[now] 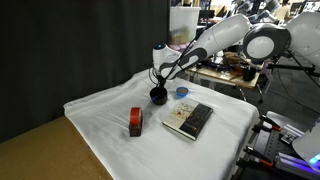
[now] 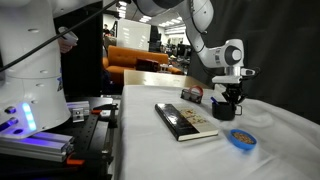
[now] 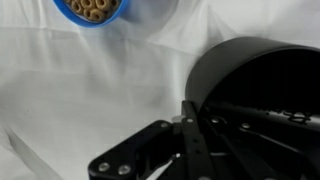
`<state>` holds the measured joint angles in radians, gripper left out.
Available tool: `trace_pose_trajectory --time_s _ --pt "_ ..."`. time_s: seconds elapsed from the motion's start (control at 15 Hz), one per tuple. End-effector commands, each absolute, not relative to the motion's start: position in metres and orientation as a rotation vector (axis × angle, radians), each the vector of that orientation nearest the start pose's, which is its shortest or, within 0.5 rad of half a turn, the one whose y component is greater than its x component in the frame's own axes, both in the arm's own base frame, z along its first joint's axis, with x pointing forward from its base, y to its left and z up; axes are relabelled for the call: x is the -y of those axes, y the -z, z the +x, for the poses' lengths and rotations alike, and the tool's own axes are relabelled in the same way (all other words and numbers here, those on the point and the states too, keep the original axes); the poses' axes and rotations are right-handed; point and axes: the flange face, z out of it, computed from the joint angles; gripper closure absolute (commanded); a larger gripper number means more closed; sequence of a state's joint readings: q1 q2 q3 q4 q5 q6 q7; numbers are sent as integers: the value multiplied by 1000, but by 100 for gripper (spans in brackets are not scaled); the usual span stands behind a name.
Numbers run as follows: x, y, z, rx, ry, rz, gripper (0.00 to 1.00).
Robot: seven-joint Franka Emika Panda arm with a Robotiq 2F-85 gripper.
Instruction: Move the black cup slightly forward
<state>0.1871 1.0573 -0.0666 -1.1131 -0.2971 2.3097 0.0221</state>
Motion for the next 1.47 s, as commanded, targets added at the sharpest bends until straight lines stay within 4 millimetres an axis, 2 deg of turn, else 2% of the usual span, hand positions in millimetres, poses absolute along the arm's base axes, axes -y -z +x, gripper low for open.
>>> trace_pose_trajectory --time_s 0.0,0.8,1.07,1.4 --pt "-101 -177 785 550 317 -3362 99" --pt "-92 -181 810 531 441 -3369 99" --pt "-92 -177 813 533 457 -3365 99" --pt "-100 -172 810 549 435 -3349 99"
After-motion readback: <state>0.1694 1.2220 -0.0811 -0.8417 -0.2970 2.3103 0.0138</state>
